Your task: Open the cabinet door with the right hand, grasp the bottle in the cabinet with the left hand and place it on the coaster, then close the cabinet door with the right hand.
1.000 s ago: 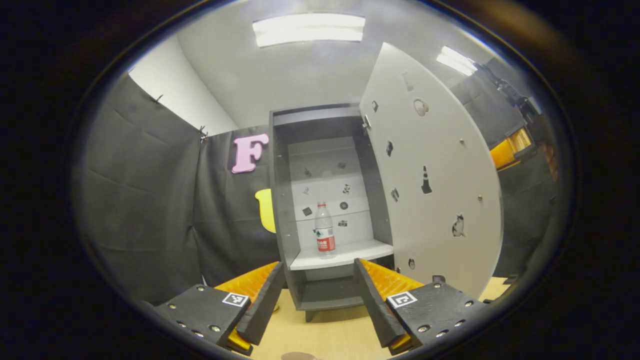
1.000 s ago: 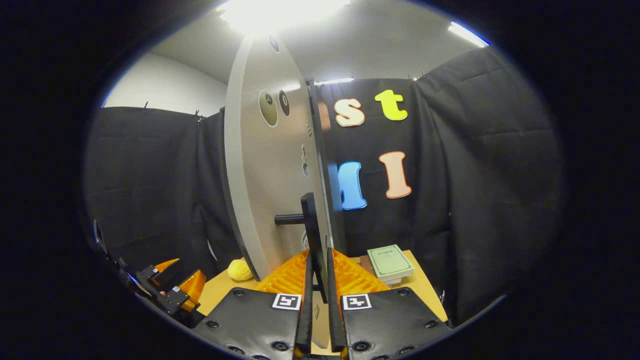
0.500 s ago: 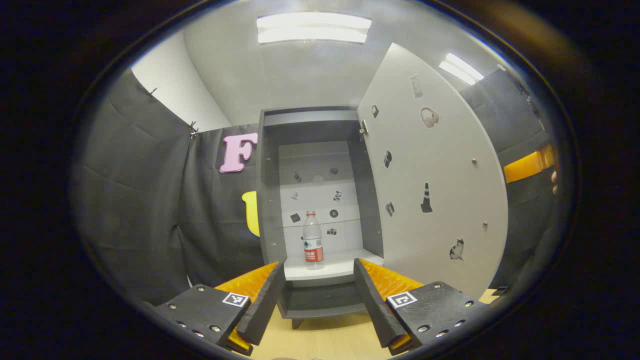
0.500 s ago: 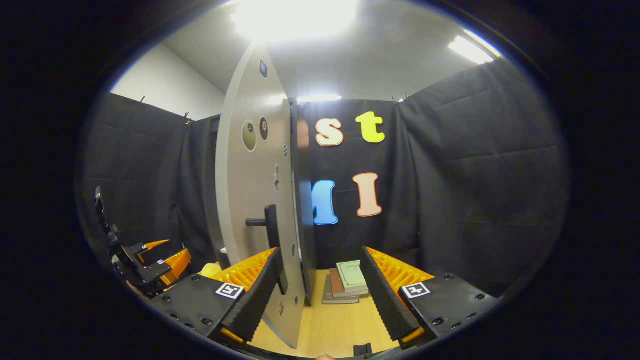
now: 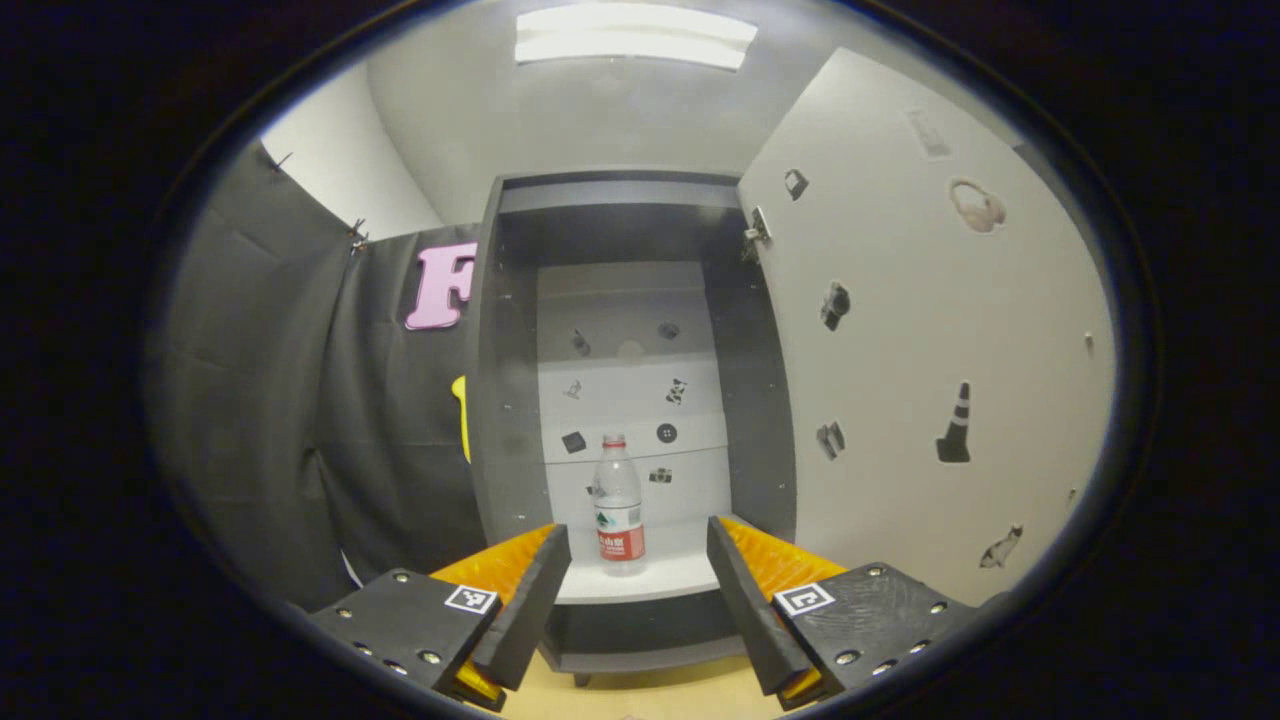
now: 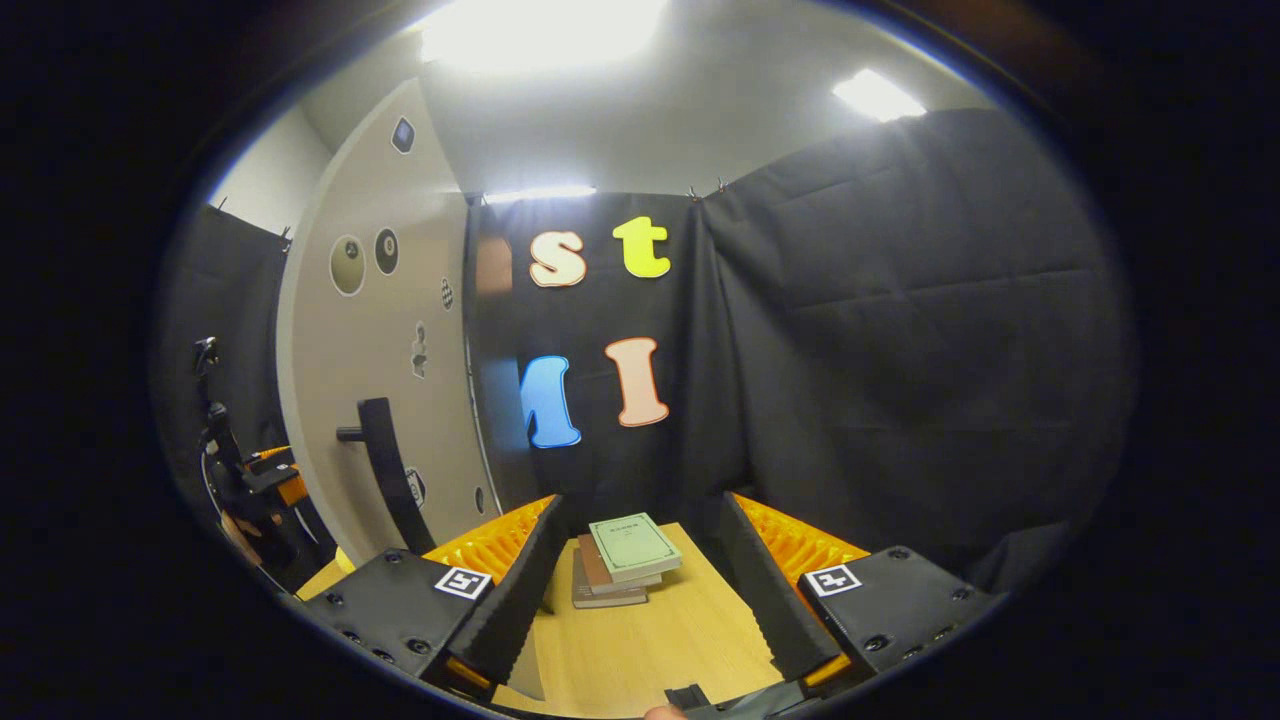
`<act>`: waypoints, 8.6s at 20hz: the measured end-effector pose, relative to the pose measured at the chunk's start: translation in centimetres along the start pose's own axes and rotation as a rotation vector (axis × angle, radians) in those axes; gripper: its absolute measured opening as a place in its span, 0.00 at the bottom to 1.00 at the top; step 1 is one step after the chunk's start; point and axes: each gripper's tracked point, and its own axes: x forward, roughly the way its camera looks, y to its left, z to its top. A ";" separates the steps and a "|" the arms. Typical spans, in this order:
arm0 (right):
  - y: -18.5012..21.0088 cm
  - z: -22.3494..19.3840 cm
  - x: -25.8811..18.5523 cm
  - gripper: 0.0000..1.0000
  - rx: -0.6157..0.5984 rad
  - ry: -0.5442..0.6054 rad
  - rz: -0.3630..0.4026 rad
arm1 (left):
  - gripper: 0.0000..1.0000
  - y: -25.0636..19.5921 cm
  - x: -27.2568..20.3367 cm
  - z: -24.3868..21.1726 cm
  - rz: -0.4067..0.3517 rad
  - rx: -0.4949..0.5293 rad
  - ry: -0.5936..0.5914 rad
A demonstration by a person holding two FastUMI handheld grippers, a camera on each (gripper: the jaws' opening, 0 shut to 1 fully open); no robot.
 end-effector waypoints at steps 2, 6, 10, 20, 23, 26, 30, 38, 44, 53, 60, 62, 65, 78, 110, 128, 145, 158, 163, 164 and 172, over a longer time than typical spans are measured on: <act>-0.4 -0.3 0.8 0.98 0.002 0.005 -0.033 | 0.82 -0.4 0.7 -0.1 -0.009 -0.025 0.005; -1.0 -0.8 2.0 0.98 -0.004 0.021 -0.083 | 0.82 -0.6 2.2 -0.2 -0.023 -0.055 0.016; -1.4 -1.4 3.0 0.98 0.001 0.040 -0.131 | 0.82 0.0 4.5 -0.4 -0.026 -0.040 0.014; -2.0 -3.7 4.4 0.98 -0.017 0.094 -0.246 | 0.82 0.4 7.5 -1.5 -0.020 -0.057 0.019; -2.2 -4.1 4.5 0.98 -0.030 0.105 -0.273 | 0.84 0.3 8.1 -1.9 -0.019 -0.070 0.024; -2.1 -4.3 5.0 0.98 -0.035 0.116 -0.293 | 0.84 0.2 8.7 -2.5 -0.031 -0.070 0.037; -1.8 -4.5 5.6 0.98 -0.040 0.124 -0.304 | 0.85 0.3 10.0 -3.1 -0.034 -0.072 0.046; -1.3 -5.2 6.0 0.98 -0.030 0.128 -0.298 | 0.79 0.4 10.8 -4.4 -0.038 -0.085 0.072; -1.2 -5.0 6.0 0.98 -0.019 0.116 -0.268 | 0.76 0.9 9.0 -2.4 -0.039 -0.102 0.029; -1.1 -5.2 5.2 0.98 -0.004 0.113 -0.192 | 0.73 2.0 1.3 0.4 -0.009 -0.083 -0.002; -0.7 -5.8 4.3 0.98 -0.006 0.126 -0.130 | 0.73 4.1 -4.4 -0.8 0.041 -0.090 0.016; -0.5 -5.9 4.1 0.98 -0.011 0.129 -0.116 | 0.73 4.6 -5.9 -1.6 0.049 -0.096 0.024; 0.0 -6.0 3.8 0.98 -0.020 0.129 -0.093 | 0.73 5.3 -8.1 -3.0 0.064 -0.094 0.042; 2.4 -7.9 2.3 0.98 -0.050 0.148 -0.028 | 0.73 7.6 -17.9 -8.8 0.085 -0.130 0.059; 4.6 -13.5 1.3 0.99 -0.171 0.244 -0.026 | 0.79 7.4 -30.1 -29.8 0.107 -0.233 0.230; 4.1 -13.7 1.6 0.99 -0.183 0.268 0.010 | 0.80 6.6 -31.1 -31.5 0.207 -0.122 0.235; 4.5 -9.7 2.7 0.99 -0.040 0.179 0.065 | 0.77 5.6 -29.5 -17.2 0.161 -0.061 0.082; 6.2 -1.5 1.8 0.98 -0.001 0.065 0.079 | 0.77 5.3 -30.2 -4.9 0.125 -0.028 0.032; 7.8 -0.1 0.2 0.92 -0.051 0.032 0.052 | 0.80 6.6 -29.3 -3.7 0.089 -0.033 0.019; 7.8 0.0 0.1 0.97 -0.077 0.024 0.034 | 0.82 7.0 -29.3 -3.8 0.085 -0.035 0.016; 9.6 -0.2 -0.9 0.89 -0.126 0.025 -0.030 | 0.77 10.7 -29.8 -4.7 0.094 -0.077 0.009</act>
